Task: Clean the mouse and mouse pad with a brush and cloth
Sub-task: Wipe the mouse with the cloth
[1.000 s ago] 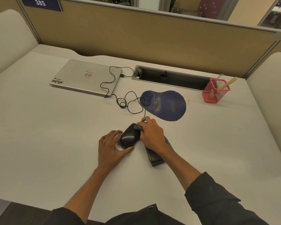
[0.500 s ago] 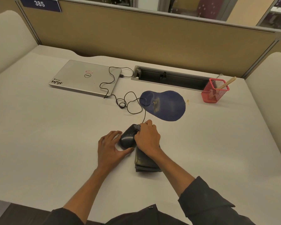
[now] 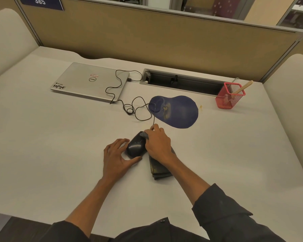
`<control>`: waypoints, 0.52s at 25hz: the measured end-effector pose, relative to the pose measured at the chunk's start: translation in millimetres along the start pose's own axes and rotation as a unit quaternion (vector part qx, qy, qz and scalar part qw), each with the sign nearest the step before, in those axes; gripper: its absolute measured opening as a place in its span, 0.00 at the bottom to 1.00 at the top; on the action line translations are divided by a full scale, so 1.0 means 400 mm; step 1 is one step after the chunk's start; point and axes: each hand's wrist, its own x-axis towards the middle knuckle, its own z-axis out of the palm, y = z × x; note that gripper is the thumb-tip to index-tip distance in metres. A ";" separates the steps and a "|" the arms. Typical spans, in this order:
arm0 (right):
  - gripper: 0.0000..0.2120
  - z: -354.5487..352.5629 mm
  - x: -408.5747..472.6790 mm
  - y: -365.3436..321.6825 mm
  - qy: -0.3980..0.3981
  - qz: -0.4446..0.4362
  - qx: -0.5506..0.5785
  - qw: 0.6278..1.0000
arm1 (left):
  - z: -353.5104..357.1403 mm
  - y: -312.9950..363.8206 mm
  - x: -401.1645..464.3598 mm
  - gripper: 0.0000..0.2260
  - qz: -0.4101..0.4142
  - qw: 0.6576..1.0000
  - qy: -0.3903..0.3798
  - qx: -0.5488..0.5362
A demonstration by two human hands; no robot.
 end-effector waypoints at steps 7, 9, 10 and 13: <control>0.14 0.034 -0.023 0.014 0.048 0.008 0.009 0.999 | 0.002 0.010 -0.003 0.31 -0.005 1.000 0.011 0.025; 0.13 0.031 -0.024 0.017 0.041 0.011 0.023 0.999 | 0.001 0.009 -0.003 0.30 -0.007 1.000 0.008 0.026; 0.13 0.029 -0.026 0.018 0.038 0.010 0.023 0.999 | 0.001 0.008 -0.004 0.30 -0.006 1.000 0.005 0.025; 0.12 0.032 -0.038 0.022 0.037 0.002 0.018 0.999 | 0.000 0.009 -0.004 0.31 -0.002 1.000 0.004 0.024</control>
